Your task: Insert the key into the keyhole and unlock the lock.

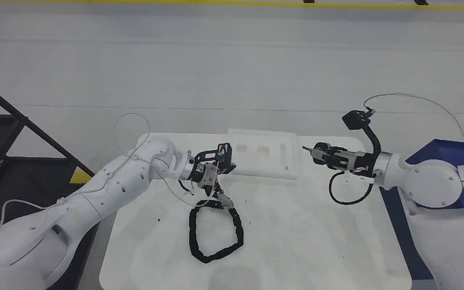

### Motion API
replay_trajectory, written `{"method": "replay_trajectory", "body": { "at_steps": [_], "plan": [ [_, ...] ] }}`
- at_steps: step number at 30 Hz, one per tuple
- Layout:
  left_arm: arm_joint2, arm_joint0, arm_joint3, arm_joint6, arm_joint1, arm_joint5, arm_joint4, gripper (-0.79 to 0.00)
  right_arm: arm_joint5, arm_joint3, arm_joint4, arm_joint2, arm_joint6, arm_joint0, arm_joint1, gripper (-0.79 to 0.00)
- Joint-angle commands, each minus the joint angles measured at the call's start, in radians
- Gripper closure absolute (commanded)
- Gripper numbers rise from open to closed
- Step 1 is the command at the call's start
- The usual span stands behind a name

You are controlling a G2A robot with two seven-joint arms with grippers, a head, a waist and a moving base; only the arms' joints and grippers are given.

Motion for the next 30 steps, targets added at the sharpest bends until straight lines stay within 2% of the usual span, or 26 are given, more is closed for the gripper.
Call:
{"method": "replay_trajectory", "body": {
  "at_steps": [1, 7, 14, 30],
  "plan": [
    [0.029, -0.010, -0.002, -0.029, -0.004, 0.000, 0.008, -0.785, 0.000, 0.000, 0.000, 0.000, 0.000, 0.000, 0.000, 0.000],
    [0.089, -0.031, 0.043, -0.069, -0.026, 0.000, 0.049, -0.785, 0.000, 0.000, 0.000, 0.000, 0.000, 0.000, 0.000, 0.000],
    [0.089, -0.026, 0.069, -0.089, -0.055, 0.000, 0.113, -0.785, 0.000, 0.000, 0.000, 0.000, 0.000, 0.000, 0.000, 0.000],
    [0.089, -0.026, 0.069, -0.089, -0.055, 0.000, 0.113, -0.785, 0.000, 0.000, 0.000, 0.000, 0.000, 0.000, 0.000, 0.000]
  ]
}}
